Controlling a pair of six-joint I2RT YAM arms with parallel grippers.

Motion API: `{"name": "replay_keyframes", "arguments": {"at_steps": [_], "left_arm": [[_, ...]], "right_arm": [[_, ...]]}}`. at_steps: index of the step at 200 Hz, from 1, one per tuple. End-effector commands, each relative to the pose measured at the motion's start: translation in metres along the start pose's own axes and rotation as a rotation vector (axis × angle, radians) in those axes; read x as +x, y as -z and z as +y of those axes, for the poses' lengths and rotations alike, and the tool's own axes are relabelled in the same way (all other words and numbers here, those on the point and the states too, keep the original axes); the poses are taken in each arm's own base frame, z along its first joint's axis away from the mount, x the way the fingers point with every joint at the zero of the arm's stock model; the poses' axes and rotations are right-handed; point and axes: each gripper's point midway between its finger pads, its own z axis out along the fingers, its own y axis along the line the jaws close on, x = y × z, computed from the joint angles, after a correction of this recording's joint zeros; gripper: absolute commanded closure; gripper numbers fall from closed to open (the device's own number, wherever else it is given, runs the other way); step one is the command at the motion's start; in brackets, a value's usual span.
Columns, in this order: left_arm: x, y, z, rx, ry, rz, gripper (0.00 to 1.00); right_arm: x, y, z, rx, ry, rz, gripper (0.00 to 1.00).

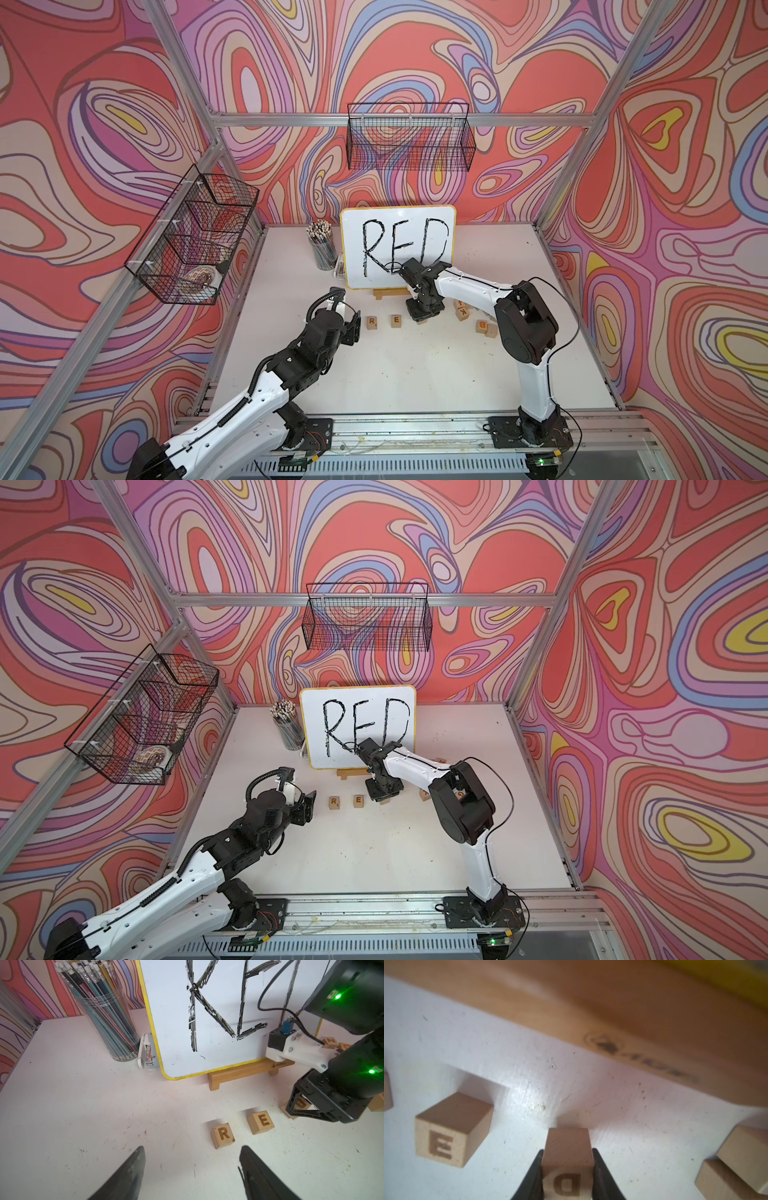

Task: Assemble the uppercase word "red" with letter blocks
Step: Pick up the letter block from the center of the board, then place the letter block at the center of the board.

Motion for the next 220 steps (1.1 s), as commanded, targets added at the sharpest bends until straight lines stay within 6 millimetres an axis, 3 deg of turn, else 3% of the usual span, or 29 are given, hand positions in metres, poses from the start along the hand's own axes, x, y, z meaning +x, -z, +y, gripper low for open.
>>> {"name": "replay_keyframes", "arguments": {"at_steps": [1,26,62,117,220], "left_arm": [[0.004,-0.001,0.005,-0.025,-0.011,0.01,0.26],[0.004,-0.002,0.004,-0.023,-0.012,0.013,0.26],[0.003,-0.001,0.005,-0.028,-0.017,0.017,0.26],[0.005,-0.002,0.007,-0.037,-0.027,0.027,0.26],[0.01,-0.004,0.011,-0.067,-0.039,0.049,0.25]], "right_arm": [[0.013,0.025,0.012,-0.01,0.198,0.009,0.87],[0.027,0.034,0.023,-0.014,0.356,0.023,0.83],[0.019,0.037,0.021,0.005,0.468,-0.024,0.84],[0.018,0.025,0.009,0.074,0.578,-0.016,0.83],[0.012,0.0,0.012,0.069,0.71,-0.047,0.81]]}}
